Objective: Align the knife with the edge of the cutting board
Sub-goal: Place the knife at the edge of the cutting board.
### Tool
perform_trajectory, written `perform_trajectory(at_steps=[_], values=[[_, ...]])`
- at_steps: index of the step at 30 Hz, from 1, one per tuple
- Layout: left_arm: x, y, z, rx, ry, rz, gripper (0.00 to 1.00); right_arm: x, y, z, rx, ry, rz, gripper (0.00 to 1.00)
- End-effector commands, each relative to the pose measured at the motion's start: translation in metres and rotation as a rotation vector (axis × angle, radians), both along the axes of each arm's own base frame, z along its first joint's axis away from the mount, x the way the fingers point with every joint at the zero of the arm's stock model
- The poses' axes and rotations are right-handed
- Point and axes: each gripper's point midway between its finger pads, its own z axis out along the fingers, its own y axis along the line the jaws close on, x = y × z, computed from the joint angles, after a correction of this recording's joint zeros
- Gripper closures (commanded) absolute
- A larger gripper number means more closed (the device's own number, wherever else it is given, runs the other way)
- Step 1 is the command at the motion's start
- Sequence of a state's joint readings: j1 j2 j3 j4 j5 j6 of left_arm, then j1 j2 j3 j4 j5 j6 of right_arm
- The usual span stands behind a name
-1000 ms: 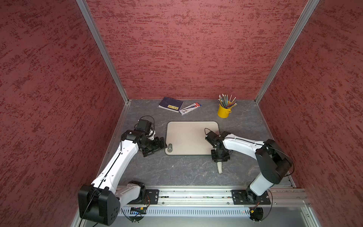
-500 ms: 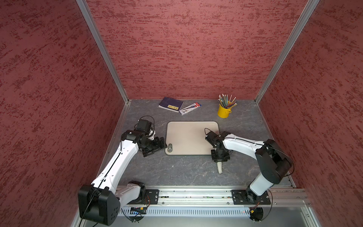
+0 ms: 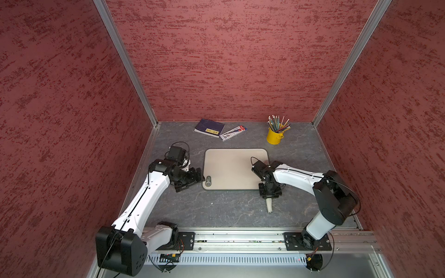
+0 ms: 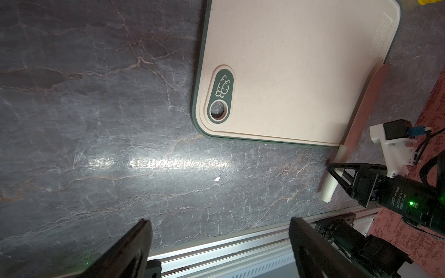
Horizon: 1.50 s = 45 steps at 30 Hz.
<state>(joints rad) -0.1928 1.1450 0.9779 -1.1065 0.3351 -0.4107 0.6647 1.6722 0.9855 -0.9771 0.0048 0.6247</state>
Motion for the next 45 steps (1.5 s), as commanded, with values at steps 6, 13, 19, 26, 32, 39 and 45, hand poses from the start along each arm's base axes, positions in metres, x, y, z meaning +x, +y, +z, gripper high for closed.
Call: perform_trajectory(at_steps=[6, 13, 19, 26, 32, 39, 45], values=[[-0.001, -0.0007, -0.0007, 0.005, -0.009, -0.014, 0.06, 0.0043, 0.0011, -0.0006, -0.008, -0.003, -0.01, 0.61], [-0.0013, -0.0009, -0.0012, 0.006, -0.006, -0.014, 0.07, 0.0046, 0.0006, -0.0004, -0.01, -0.006, -0.014, 0.6], [-0.0014, -0.0008, -0.0014, 0.007, -0.006, -0.016, 0.07, 0.0058, 0.0011, 0.0008, -0.01, -0.011, -0.019, 0.63], [-0.0014, -0.0009, -0.0019, 0.008, -0.004, -0.014, 0.07, 0.0075, 0.0009, 0.0016, -0.012, -0.016, -0.025, 0.65], [-0.0011, -0.0007, -0.0022, 0.009, -0.002, -0.013, 0.07, 0.0078, -0.0002, 0.002, -0.014, -0.016, -0.026, 0.66], [-0.0007, -0.0007, -0.0014, 0.009, -0.006, -0.013, 0.07, 0.0092, -0.0025, 0.0034, -0.018, -0.021, -0.035, 0.66], [-0.0013, -0.0007, -0.0015, 0.01, -0.006, -0.013, 0.07, 0.0094, -0.0035, 0.0036, -0.016, -0.019, -0.049, 0.66]])
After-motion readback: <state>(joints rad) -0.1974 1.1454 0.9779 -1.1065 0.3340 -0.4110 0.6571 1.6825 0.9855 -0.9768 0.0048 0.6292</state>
